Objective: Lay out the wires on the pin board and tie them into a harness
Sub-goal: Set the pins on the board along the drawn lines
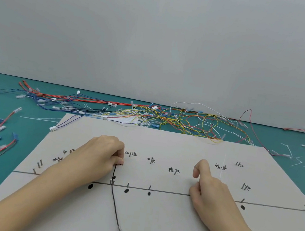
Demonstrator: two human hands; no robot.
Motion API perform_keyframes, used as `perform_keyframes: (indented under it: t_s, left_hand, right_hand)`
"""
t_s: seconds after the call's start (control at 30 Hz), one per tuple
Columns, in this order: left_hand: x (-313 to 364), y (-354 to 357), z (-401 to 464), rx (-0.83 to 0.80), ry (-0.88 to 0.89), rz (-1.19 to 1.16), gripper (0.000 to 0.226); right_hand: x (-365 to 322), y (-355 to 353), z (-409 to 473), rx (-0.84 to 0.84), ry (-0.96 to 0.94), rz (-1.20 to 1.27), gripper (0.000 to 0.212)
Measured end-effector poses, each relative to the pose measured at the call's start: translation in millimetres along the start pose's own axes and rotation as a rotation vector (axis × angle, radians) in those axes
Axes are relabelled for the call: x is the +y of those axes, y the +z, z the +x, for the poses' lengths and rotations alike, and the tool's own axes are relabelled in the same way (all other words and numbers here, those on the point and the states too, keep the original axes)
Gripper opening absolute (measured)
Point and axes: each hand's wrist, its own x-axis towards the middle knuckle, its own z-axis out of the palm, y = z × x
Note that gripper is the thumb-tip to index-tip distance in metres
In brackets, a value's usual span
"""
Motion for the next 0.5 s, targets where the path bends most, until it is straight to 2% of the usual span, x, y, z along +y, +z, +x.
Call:
perform_keyframes:
  t_s: [0.23, 0.5]
  left_hand:
    - [0.1, 0.7, -0.1, 0.024, 0.023, 0.009, 0.024]
    - [5.2, 4.9, -1.5, 0.043, 0.014, -0.005, 0.016]
  right_hand:
    - [1.3, -0.3, -1.3, 0.002, -0.012, 0.017, 0.028]
    - [5.2, -5.6, 0.0, -0.004, 0.027, 0.004, 0.027]
